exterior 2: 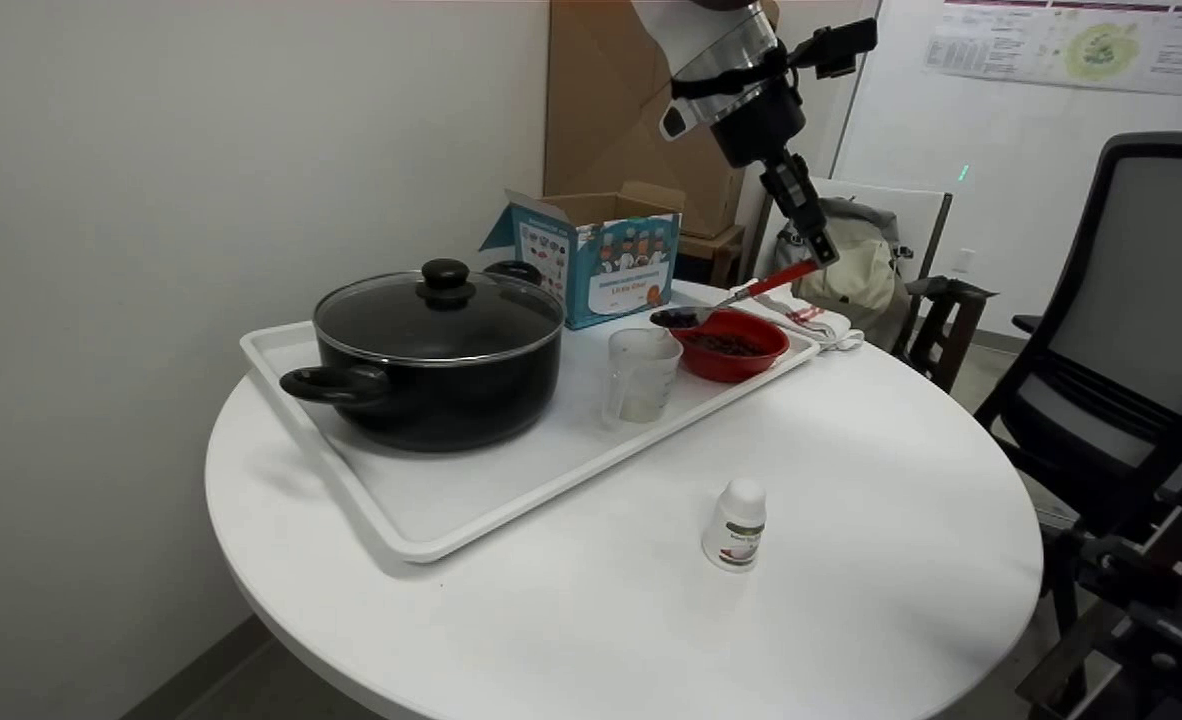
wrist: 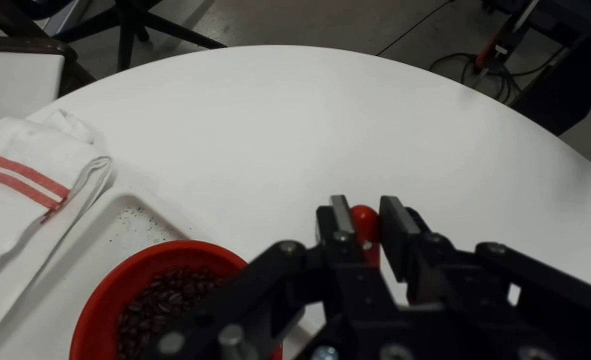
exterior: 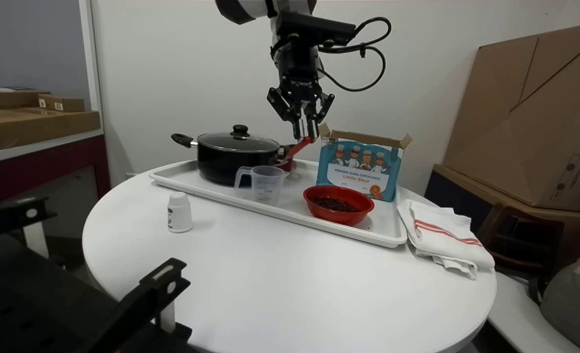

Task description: Use the spoon to get the contents of the orange bowl and pour them into the colourless container

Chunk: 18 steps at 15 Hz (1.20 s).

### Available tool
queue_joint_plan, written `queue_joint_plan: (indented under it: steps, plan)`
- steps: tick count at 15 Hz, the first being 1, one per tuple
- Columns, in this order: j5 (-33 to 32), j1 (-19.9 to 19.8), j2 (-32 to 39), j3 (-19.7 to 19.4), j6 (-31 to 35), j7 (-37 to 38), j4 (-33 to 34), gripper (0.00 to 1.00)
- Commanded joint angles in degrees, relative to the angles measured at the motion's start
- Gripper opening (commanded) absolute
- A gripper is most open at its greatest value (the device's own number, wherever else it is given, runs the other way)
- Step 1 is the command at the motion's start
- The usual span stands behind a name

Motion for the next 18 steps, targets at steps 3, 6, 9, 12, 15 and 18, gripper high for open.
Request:
queue_joint_plan:
  steps: [3, 6, 9, 12, 15, 18]
  plan:
    - [-3.3, 1.5, 0.1, -0.5, -0.2, 2.7, -0.2, 0.09]
    - [-4.6, 2.1, 1.1, -0.7, -0.9, 3.7, 0.9, 0.09]
    - [-5.8, 2.3, 1.4, -0.6, -1.1, 4.5, 0.8, 0.09]
    - [-6.6, 2.5, 1.6, -0.4, -1.2, 5.3, 0.6, 0.09]
    - [-6.7, 3.0, 2.0, -0.2, -1.5, 5.8, 1.0, 0.09]
    - [-6.9, 3.6, 1.9, -0.1, -1.6, 6.1, 1.3, 0.09]
